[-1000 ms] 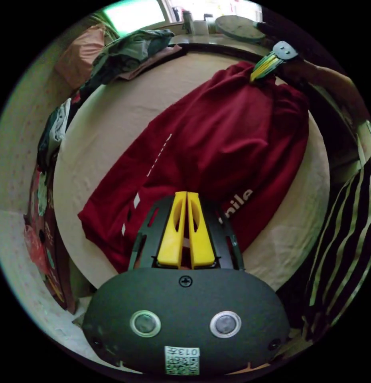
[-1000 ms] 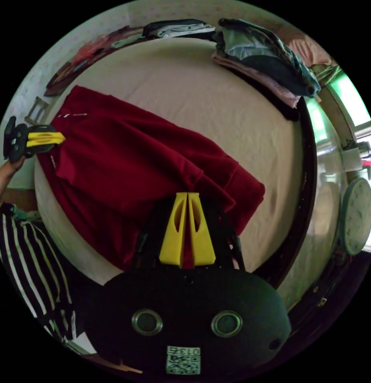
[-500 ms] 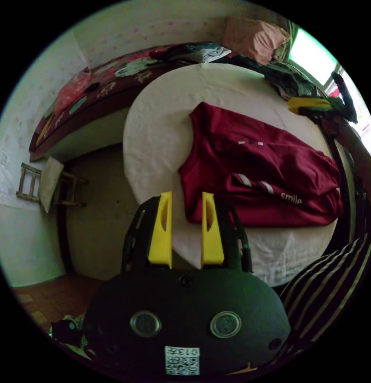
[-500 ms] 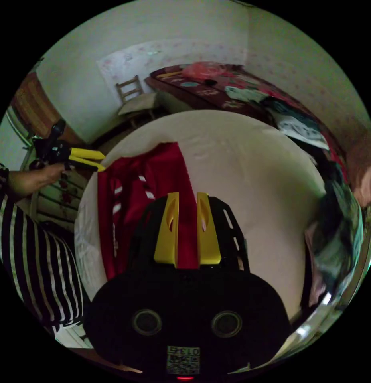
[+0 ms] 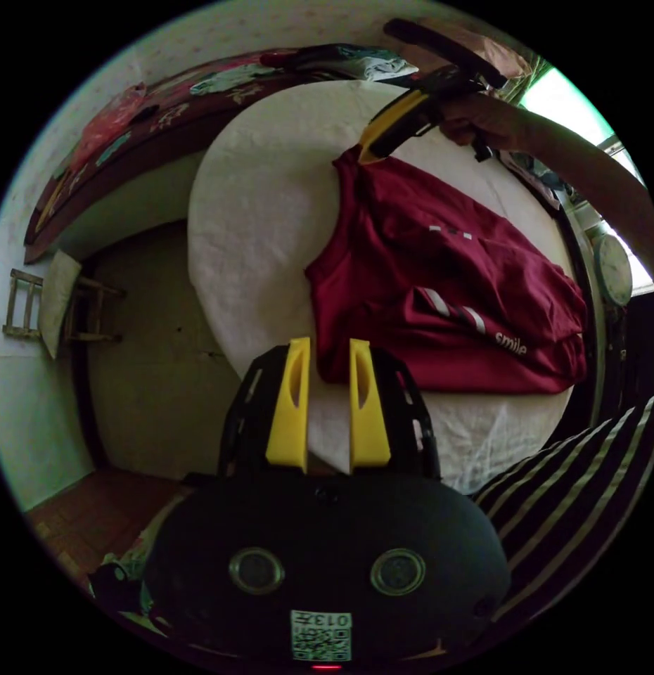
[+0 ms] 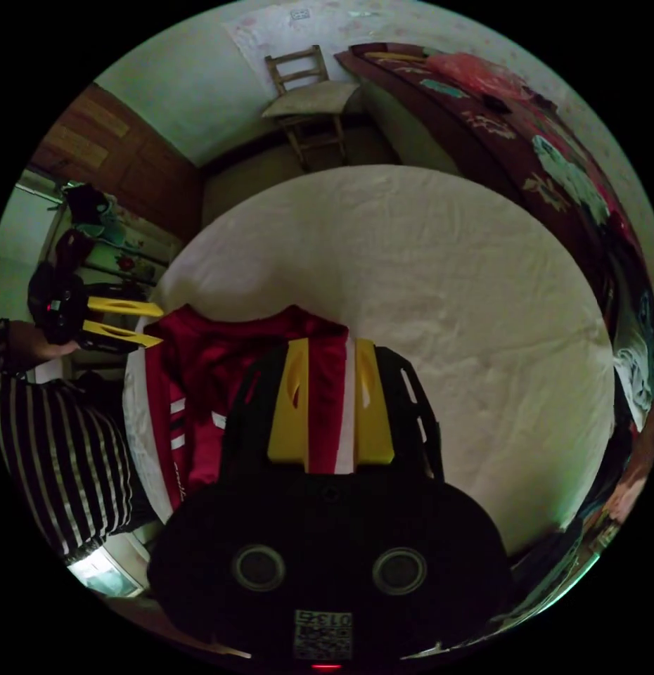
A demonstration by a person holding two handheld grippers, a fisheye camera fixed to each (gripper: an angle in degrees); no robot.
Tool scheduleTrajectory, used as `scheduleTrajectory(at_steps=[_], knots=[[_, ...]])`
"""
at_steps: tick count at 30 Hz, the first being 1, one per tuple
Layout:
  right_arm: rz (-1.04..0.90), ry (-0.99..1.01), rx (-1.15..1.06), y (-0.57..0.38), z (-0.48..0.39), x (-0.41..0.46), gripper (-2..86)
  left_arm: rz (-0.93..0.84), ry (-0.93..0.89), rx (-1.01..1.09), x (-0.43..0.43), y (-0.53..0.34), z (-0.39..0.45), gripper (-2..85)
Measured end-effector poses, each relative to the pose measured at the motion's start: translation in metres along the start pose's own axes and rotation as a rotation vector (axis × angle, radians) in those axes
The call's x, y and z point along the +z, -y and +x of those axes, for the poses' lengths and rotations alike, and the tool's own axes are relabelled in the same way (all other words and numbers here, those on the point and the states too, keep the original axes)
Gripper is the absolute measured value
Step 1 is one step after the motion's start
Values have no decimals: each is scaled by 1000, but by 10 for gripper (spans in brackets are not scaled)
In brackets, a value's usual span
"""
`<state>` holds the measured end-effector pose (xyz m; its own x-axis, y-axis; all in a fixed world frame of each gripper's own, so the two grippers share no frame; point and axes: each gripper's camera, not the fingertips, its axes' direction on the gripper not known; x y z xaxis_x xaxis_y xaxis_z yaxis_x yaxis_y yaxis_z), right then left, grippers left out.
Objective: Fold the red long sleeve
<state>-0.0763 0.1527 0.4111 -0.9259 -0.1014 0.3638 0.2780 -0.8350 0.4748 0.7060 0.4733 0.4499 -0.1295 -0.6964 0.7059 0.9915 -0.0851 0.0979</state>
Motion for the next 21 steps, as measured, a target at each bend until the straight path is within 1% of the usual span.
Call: scheduleTrajectory(at_steps=[4,6,10,13,15,19,21], knots=[[-32,-52,-69,-3,-10,1,35,-16,-4,-1,-3,0,-10,34],[-15,-104,-105,-11,-18,-2,26,-10,-3,8,-8,-2,-16,16],[86,-145,-132,-45,-28,-16,17,0,25,17,-17,-9,-29,8],[159,-165,-135,-74,-31,-25,15,57,7,-8,-38,-20,-44,5],[200,-186,-141,-95,-35,-31,14,121,-37,21,-65,-29,-48,3],[318,-243,-147,-172,-48,-57,14,181,-127,117,-113,-44,-42,3],[360,-255,-131,-215,-53,-69,13,208,-218,185,-143,-54,-29,3]])
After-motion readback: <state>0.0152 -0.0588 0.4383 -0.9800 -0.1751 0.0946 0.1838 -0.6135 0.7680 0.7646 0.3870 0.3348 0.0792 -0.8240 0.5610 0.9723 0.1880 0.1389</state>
